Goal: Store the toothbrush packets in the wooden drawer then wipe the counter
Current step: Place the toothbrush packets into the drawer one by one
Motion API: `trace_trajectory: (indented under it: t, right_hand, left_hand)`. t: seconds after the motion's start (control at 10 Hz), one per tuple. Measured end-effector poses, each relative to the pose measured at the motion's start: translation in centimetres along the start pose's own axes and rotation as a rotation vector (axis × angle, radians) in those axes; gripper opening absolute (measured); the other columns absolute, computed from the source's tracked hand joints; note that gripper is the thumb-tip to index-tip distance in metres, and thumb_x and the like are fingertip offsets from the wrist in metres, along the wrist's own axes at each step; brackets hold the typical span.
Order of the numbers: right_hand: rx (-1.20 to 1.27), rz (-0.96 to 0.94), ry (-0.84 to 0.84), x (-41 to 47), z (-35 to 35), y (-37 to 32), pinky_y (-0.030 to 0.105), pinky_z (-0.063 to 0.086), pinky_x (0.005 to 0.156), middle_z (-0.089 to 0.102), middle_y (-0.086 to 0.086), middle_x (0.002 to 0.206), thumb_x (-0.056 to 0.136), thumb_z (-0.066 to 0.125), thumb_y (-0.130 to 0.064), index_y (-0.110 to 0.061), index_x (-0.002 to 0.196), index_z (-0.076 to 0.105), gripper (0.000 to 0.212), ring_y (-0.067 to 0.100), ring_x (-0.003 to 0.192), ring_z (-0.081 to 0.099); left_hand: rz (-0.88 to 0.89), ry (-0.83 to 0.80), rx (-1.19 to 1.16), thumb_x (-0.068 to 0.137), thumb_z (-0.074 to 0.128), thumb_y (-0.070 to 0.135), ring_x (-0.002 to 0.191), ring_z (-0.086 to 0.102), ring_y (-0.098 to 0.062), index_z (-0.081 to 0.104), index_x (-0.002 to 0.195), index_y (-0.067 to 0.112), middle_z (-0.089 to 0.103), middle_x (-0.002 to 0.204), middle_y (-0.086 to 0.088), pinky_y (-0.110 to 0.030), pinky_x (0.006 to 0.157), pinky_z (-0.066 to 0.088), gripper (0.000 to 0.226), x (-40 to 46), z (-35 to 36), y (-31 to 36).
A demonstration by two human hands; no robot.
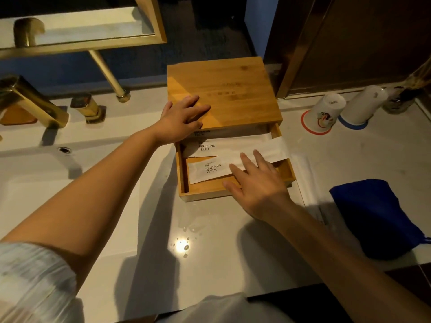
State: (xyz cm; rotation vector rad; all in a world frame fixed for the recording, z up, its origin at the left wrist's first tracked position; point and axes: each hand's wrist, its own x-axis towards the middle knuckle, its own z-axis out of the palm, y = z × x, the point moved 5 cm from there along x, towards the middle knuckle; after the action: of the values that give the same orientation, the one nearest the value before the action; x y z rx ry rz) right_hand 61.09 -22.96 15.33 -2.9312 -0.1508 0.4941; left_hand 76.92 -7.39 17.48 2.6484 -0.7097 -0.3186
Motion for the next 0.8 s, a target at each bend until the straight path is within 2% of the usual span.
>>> trace_trajectory:
  t: [0.1, 0.2, 0.4, 0.6, 0.7, 0.8]
  right_hand:
    - [-0.002, -0.002, -0.031, 0.7, 0.7, -0.8, 0.047, 0.004, 0.115, 0.003, 0.002, 0.158, 0.085, 0.01, -0.066, -0.031, 0.145, 0.015, 0.07, 0.029, 0.144, -0.01]
    - [0.032, 0.015, -0.058, 1.2, 1.3, -1.7, 0.051, 0.009, 0.114, 0.001, 0.004, 0.158, 0.082, 0.01, -0.071, -0.031, 0.145, 0.014, 0.075, 0.032, 0.143, -0.011]
    - [0.033, 0.045, -0.156, 1.3, 2.0, -1.5, 0.054, 0.015, 0.112, 0.004, 0.005, 0.158, 0.08, 0.009, -0.073, -0.032, 0.144, 0.013, 0.076, 0.035, 0.143, -0.002]
    - [-0.024, 0.061, -0.216, 1.6, 1.2, -1.3, 0.061, 0.009, 0.11, 0.01, 0.003, 0.158, 0.081, 0.007, -0.072, -0.037, 0.143, 0.018, 0.072, 0.035, 0.143, 0.006]
    - [-0.008, 0.052, -0.205, 1.8, 0.7, -1.5, 0.061, 0.011, 0.109, 0.02, 0.003, 0.155, 0.084, 0.009, -0.07, -0.036, 0.14, 0.026, 0.068, 0.035, 0.141, 0.014]
    - [0.092, 0.013, -0.208, 2.1, 0.3, -1.0, 0.057, 0.009, 0.112, 0.017, 0.001, 0.156, 0.089, 0.014, -0.064, -0.036, 0.14, 0.025, 0.059, 0.033, 0.143, 0.009]
  left_hand:
    - [-0.012, 0.002, -0.003, 0.095, 0.042, 0.032, 0.146, 0.004, -0.022, 0.032, 0.141, 0.037, 0.014, 0.158, -0.003, -0.053, 0.116, -0.001, 0.047, 0.0, 0.0, 0.1]
    - [-0.017, 0.002, 0.0, 0.095, 0.042, 0.032, 0.146, 0.005, -0.023, 0.032, 0.141, 0.037, 0.014, 0.158, -0.003, -0.053, 0.116, -0.001, 0.047, 0.0, -0.1, 0.1]
    - [-0.015, -0.002, 0.006, 0.095, 0.041, 0.033, 0.146, 0.005, -0.023, 0.031, 0.141, 0.037, 0.014, 0.158, -0.003, -0.053, 0.116, 0.0, 0.047, 0.1, 0.1, -0.1]
    - [-0.017, 0.0, -0.005, 0.095, 0.042, 0.032, 0.146, 0.005, -0.023, 0.031, 0.141, 0.037, 0.014, 0.158, -0.003, -0.053, 0.116, -0.001, 0.047, 0.1, 0.1, -0.1]
    - [-0.016, 0.009, 0.003, 0.095, 0.042, 0.032, 0.145, 0.006, -0.023, 0.032, 0.141, 0.037, 0.015, 0.158, -0.004, -0.052, 0.116, 0.0, 0.047, 0.0, 0.1, -0.1]
    - [-0.014, 0.012, -0.002, 0.095, 0.042, 0.032, 0.146, 0.006, -0.023, 0.032, 0.141, 0.037, 0.015, 0.158, -0.003, -0.052, 0.117, 0.0, 0.047, 0.1, 0.1, -0.1]
